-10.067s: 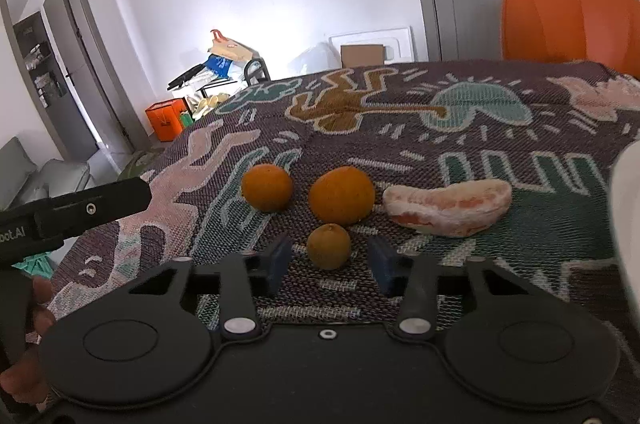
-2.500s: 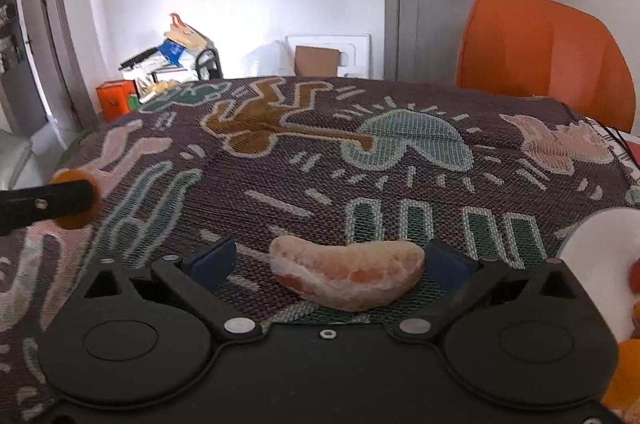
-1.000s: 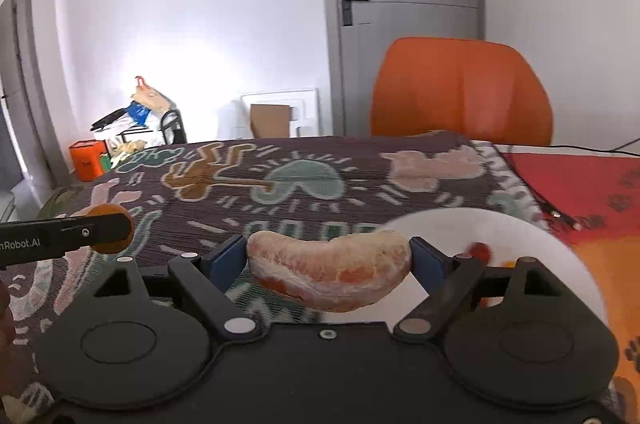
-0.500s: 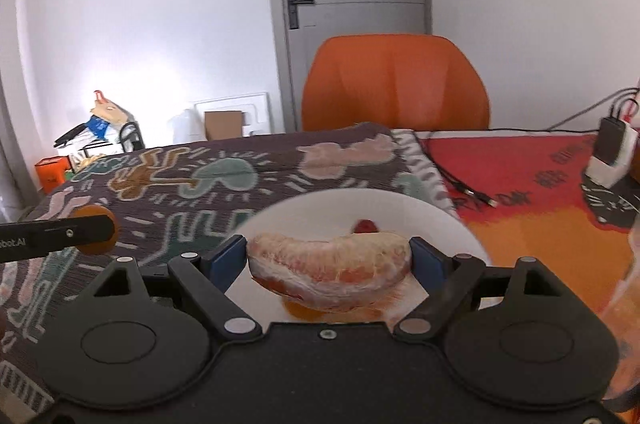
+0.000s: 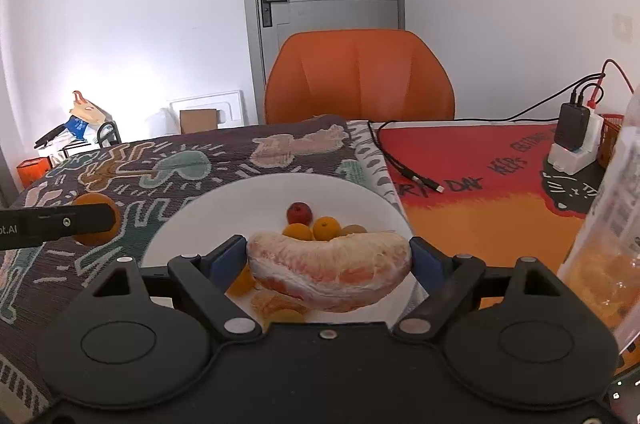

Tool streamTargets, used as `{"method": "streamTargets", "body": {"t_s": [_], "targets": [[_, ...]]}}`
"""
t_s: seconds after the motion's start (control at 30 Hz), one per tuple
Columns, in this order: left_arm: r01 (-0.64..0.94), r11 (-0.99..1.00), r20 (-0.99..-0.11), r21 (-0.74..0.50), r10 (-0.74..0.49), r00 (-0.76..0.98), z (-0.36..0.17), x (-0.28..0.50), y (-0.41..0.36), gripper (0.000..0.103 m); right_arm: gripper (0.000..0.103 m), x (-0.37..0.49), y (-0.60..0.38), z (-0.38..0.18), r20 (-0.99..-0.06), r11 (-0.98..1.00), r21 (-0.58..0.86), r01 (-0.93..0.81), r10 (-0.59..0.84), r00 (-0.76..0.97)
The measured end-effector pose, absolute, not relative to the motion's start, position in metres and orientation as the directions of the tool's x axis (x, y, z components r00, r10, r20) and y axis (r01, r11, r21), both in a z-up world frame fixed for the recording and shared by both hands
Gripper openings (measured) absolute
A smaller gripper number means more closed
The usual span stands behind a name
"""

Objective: Organize fruits
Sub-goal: 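Carry the orange and tangerine segment to the white plate and release both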

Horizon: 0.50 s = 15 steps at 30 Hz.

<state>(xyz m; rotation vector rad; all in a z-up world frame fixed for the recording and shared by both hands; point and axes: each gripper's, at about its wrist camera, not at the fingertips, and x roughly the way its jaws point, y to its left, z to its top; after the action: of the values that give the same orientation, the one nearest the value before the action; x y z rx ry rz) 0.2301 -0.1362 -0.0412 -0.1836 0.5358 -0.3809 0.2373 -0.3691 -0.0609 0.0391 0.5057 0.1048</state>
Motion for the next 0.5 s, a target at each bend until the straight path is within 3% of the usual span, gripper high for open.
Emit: {"method": "streamTargets", "body": {"t_s": [0.2,0.43,0.5], "targets": [[0.322,0.907,-0.474,-0.272,-0.417,0.776,-0.046,0.232,-0.15,0.037,0.094,0.235,-0.375,-0.064,-0.478,0.992,0.091,-0.083,0.116,0.871],[0.347,0.9,-0.489,-0.262,-0.434,0.757,-0.046,0.236,-0.167,0.037,0.095,0.219,-0.389,-0.06,-0.452,0.987,0.157,-0.043,0.111,0.885],[0.347,0.903,-0.479,-0.254,-0.429,0.766,-0.044,0.235,-0.169,0.042,0.095,0.215,-0.389,-0.061,-0.45,0.985,0.17,-0.042,0.115,0.886]]}}
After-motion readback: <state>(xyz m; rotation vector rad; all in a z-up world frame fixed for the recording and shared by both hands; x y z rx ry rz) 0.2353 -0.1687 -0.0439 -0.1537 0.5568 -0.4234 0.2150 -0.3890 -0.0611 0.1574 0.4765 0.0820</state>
